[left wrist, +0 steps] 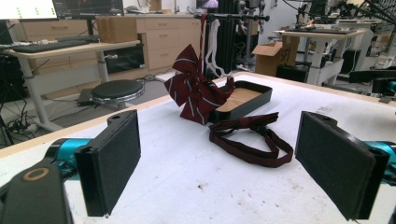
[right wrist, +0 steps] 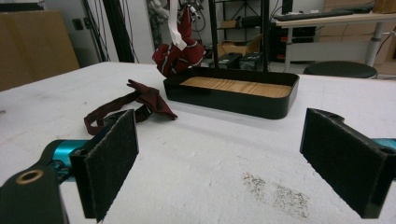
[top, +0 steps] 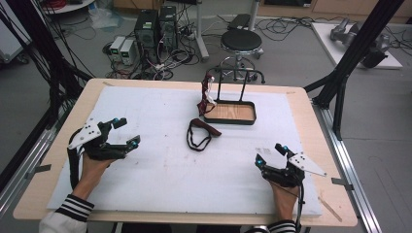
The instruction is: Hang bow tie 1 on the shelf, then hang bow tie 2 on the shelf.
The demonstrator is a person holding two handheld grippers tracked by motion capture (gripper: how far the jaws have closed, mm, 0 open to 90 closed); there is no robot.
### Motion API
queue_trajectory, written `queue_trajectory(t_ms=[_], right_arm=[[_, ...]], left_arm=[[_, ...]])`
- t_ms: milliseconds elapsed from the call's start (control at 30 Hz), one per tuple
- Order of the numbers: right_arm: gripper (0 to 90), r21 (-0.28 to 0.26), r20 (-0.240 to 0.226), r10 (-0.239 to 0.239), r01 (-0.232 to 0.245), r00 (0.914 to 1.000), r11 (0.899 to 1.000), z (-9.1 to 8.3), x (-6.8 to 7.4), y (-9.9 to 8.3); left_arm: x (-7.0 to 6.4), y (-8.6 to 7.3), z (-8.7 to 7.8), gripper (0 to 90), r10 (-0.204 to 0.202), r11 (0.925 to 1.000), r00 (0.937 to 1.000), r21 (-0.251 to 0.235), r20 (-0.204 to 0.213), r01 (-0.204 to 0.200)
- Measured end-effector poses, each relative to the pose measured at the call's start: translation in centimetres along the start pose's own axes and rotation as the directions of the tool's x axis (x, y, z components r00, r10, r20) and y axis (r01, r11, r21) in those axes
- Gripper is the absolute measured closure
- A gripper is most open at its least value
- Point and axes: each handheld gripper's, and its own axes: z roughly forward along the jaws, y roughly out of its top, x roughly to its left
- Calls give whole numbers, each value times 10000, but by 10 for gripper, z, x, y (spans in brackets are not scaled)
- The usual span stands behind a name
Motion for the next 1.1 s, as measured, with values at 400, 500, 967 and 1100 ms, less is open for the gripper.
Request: queue_trajectory(t_ms=[400, 500, 967, 1100], right_arm=[[107, -38, -22, 96, -96, 10000, 9999, -1, -1, 0], [107, -118, -127, 223, -224, 9997, 9997, -1, -3, 1], [107, 293, -724, -485, 507, 9962, 9983, 4, 1, 39], [107, 686, -1043, -810, 884, 9912, 9937, 12, 6, 51]], left_arm=[[-1, -5, -3, 147, 27, 10000, 9999, 87, -120, -26], [0, -7, -6, 147, 35, 9999, 9998, 123, -201, -32], [-3, -17, -5, 148, 21, 9996, 9998, 290, -183, -16], [-4, -22, -6, 150, 23, 9998, 9997, 219, -225, -18]])
